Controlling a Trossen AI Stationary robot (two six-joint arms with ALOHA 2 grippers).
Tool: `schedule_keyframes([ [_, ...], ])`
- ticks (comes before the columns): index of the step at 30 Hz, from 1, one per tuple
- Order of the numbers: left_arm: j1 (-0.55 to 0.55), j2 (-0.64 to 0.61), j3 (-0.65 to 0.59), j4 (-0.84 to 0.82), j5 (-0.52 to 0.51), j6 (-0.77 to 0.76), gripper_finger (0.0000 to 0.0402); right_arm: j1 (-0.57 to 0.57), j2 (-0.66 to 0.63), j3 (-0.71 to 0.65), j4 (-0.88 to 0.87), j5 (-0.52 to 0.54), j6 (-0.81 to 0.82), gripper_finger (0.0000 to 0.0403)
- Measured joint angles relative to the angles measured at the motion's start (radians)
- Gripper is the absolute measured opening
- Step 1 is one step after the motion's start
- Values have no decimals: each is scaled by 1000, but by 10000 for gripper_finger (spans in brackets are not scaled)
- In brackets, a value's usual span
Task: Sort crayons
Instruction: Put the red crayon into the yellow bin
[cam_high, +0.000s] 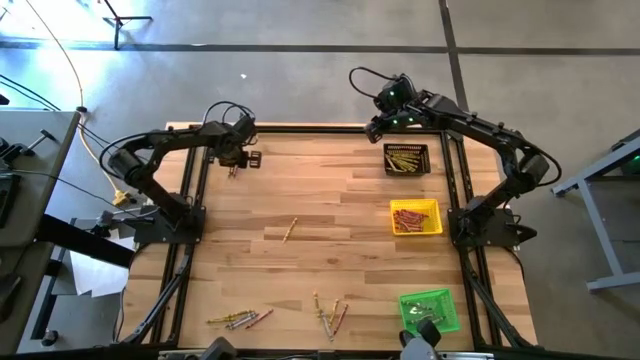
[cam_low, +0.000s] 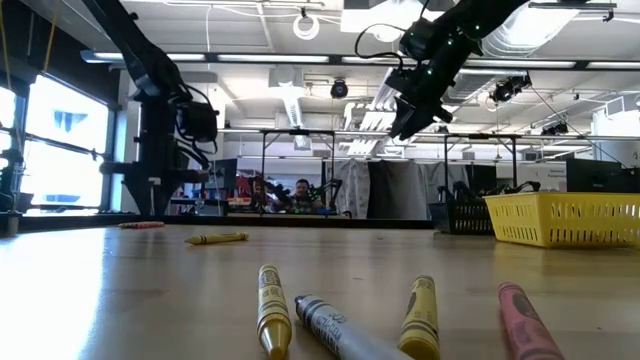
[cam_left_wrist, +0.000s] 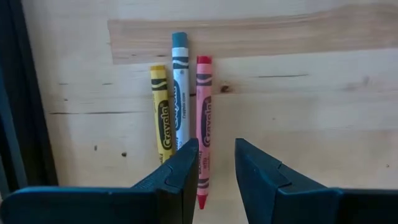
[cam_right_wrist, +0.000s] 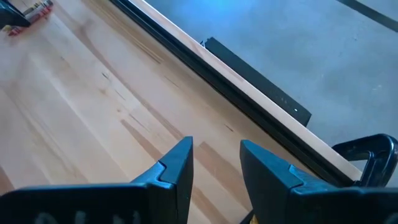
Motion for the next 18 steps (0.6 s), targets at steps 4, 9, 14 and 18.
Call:
schedule_keyframes([
  [4, 0, 3, 0, 8, -5, -1, 90, 0, 0, 0, -1, 0, 10, 119],
  [9, 2, 3, 0, 9, -14, 0, 90, 0, 0, 0, -24, 0, 10, 119],
  [14, 2, 3, 0, 13, -16, -3, 90, 0, 0, 0, -38, 0, 10, 119],
  [18, 2, 3, 1, 15, -16, -3, 90, 0, 0, 0, -39, -1, 10, 119],
])
